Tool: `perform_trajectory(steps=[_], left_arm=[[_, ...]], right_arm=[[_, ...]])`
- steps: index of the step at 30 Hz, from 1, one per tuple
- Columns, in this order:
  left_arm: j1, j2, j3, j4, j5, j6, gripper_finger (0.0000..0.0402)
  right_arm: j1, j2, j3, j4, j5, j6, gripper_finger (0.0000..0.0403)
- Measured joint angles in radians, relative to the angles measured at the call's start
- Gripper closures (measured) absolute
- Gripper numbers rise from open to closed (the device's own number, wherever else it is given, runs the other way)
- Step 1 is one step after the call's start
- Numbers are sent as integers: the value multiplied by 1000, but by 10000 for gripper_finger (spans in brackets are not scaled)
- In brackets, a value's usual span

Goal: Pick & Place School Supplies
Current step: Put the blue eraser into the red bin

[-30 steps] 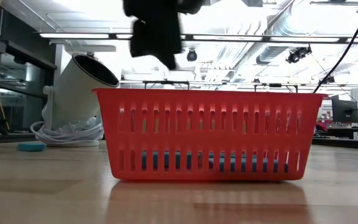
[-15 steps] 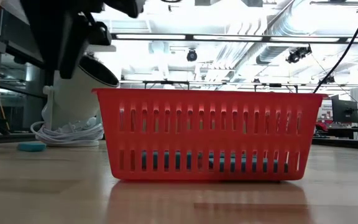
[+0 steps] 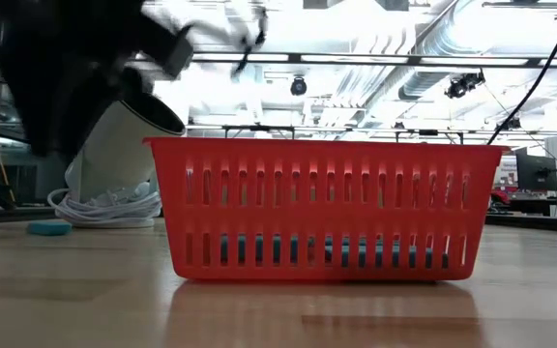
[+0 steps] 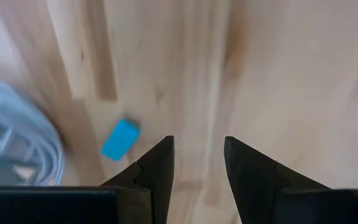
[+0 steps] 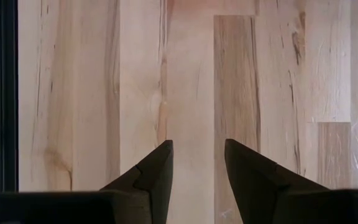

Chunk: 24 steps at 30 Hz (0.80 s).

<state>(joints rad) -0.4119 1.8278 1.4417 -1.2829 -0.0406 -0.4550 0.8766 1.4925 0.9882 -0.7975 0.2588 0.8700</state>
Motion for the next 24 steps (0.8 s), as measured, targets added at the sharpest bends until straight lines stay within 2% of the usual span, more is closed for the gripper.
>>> perform_trajectory(steps=[8, 16, 24], left_arm=[[11, 1, -149, -5, -15, 53, 268], [13, 1, -162, 26, -105, 295, 268], [52, 1, -163, 31, -131, 378, 268]], right_arm=[[0, 0, 0, 0, 0, -1, 266], [-14, 0, 0, 0, 0, -4, 266], [-15, 0, 0, 0, -3, -3, 266]])
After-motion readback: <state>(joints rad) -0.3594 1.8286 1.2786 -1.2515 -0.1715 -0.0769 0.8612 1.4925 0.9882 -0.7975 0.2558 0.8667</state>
